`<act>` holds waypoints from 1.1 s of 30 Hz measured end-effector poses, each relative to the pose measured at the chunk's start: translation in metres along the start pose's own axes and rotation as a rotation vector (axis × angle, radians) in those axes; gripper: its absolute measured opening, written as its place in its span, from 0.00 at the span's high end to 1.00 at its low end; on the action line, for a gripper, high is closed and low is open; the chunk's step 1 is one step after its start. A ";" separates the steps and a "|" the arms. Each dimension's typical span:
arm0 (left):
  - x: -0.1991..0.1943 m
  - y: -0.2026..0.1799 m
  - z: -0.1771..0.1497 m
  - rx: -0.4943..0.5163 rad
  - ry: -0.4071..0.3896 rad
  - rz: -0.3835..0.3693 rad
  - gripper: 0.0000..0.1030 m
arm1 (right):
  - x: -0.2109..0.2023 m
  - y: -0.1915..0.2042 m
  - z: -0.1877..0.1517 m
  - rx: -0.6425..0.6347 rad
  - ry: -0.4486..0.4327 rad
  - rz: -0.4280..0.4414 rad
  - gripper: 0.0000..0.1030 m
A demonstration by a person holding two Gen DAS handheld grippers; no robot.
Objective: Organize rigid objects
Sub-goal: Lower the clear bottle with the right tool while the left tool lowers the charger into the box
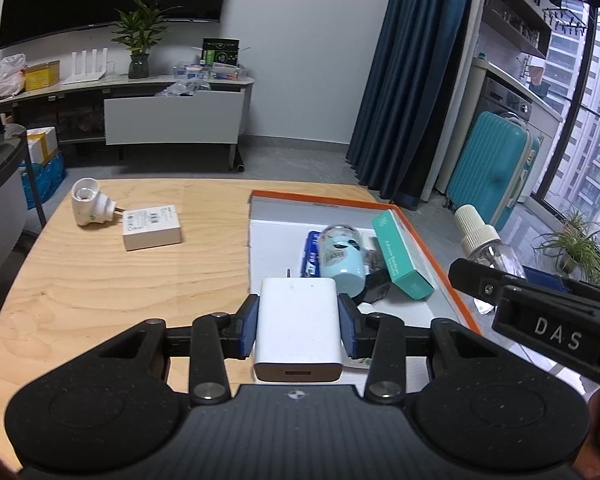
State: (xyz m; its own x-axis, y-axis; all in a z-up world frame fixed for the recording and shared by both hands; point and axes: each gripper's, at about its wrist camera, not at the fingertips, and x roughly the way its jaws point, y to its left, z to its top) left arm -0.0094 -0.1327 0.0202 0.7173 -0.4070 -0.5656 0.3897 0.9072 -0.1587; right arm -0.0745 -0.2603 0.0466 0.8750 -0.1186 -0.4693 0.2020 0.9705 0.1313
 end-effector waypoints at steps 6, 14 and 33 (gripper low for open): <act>0.009 -0.010 -0.001 0.015 0.014 -0.024 0.60 | 0.002 -0.010 -0.003 0.016 0.011 -0.023 0.42; 0.019 -0.017 -0.004 0.024 0.037 -0.045 0.60 | 0.007 -0.018 -0.005 0.031 0.024 -0.039 0.42; 0.039 -0.029 -0.011 0.044 0.079 -0.066 0.60 | 0.034 -0.029 -0.011 0.047 0.075 -0.053 0.42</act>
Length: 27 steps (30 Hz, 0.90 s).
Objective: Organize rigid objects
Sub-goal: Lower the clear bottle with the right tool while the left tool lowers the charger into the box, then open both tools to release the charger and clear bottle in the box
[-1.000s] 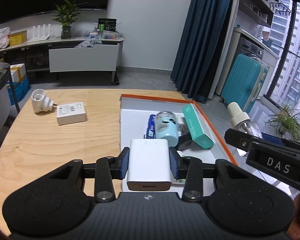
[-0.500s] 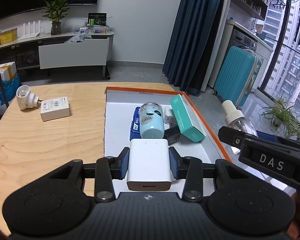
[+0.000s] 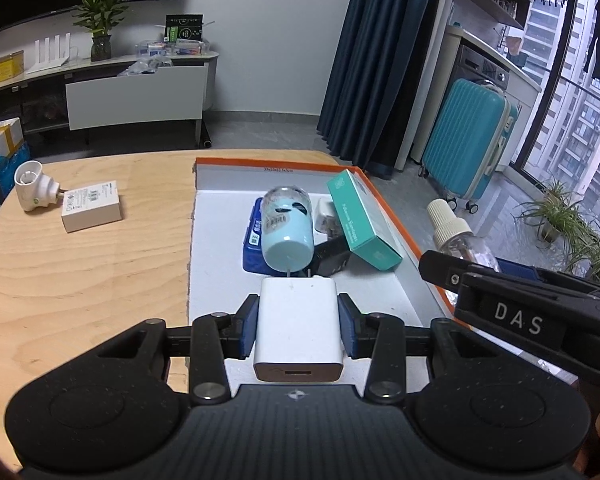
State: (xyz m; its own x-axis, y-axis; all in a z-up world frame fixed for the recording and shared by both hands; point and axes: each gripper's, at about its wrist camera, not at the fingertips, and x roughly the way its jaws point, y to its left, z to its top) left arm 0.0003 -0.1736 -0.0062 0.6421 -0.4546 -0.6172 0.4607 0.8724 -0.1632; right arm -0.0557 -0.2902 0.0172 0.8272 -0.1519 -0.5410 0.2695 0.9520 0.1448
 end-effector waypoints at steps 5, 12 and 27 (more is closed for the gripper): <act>0.006 -0.002 -0.002 0.004 0.014 -0.003 0.60 | 0.007 -0.002 -0.001 0.002 0.015 -0.003 0.42; 0.014 -0.005 -0.004 0.009 0.032 -0.016 0.60 | 0.018 -0.006 -0.003 0.004 0.035 -0.004 0.42; 0.028 -0.015 -0.011 0.060 0.064 -0.117 0.56 | -0.001 -0.017 0.000 0.035 -0.036 -0.028 0.41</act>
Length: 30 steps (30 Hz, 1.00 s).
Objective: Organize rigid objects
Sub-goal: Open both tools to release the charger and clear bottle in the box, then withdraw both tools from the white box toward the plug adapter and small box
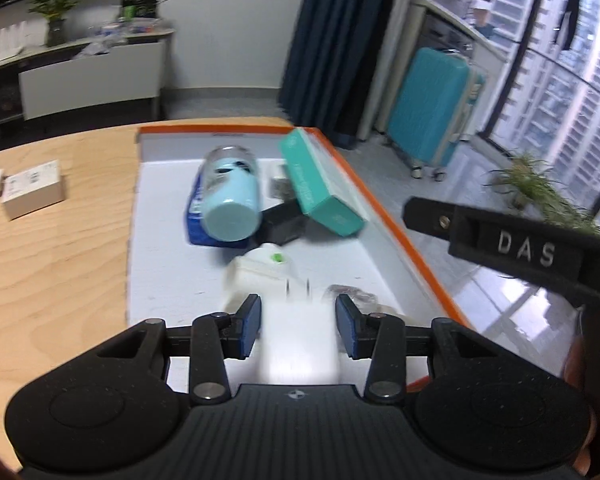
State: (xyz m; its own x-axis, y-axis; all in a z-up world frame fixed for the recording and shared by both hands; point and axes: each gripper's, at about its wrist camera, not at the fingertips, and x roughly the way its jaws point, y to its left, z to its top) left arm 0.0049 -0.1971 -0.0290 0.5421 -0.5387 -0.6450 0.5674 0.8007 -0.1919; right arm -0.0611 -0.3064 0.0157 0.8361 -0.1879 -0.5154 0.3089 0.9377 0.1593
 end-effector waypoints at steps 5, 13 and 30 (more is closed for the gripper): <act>-0.006 0.002 0.000 0.006 -0.014 0.034 0.43 | -0.010 0.006 0.003 -0.013 -0.027 0.010 0.36; -0.036 0.018 0.009 -0.021 -0.063 0.144 0.11 | -0.020 0.020 0.007 -0.037 -0.048 0.015 0.19; -0.083 0.080 0.015 -0.117 -0.115 0.310 0.00 | -0.020 0.086 0.008 -0.128 -0.016 0.128 0.14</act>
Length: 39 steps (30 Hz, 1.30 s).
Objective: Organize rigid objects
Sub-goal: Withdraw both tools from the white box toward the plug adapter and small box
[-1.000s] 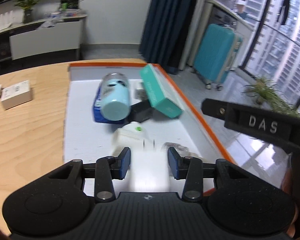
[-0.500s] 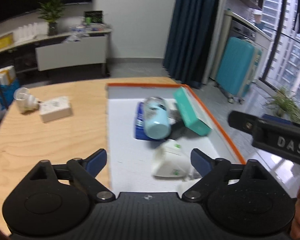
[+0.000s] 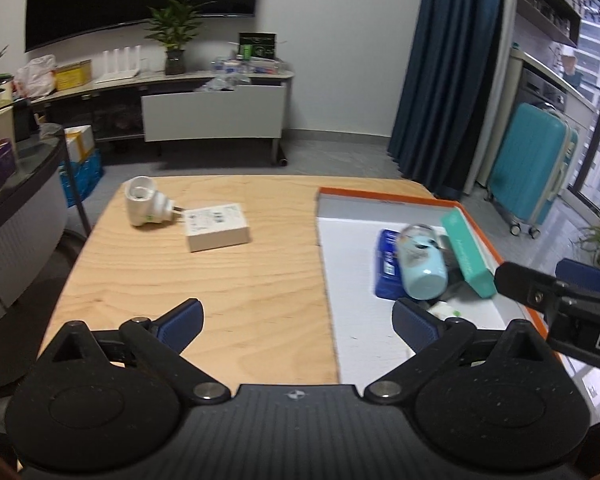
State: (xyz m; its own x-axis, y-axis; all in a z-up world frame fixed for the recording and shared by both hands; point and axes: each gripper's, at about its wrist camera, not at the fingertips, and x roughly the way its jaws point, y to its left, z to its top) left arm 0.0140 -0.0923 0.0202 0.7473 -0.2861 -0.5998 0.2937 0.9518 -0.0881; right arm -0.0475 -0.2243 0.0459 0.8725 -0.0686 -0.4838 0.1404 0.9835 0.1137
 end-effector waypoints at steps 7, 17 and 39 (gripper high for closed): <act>-0.003 0.020 0.003 -0.029 -0.009 0.024 0.00 | 0.009 0.028 0.001 -0.047 0.021 0.034 0.14; -0.001 0.050 0.003 -0.066 -0.015 0.065 0.00 | 0.023 0.057 0.002 -0.086 0.042 0.074 0.14; 0.015 0.093 0.008 -0.114 0.000 0.129 0.00 | 0.066 0.095 0.004 -0.123 0.099 0.131 0.14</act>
State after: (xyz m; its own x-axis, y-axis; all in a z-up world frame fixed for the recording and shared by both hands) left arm 0.0572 -0.0094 0.0097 0.7743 -0.1602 -0.6122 0.1255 0.9871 -0.0996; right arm 0.0249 -0.1364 0.0283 0.8284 0.0721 -0.5555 -0.0347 0.9964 0.0776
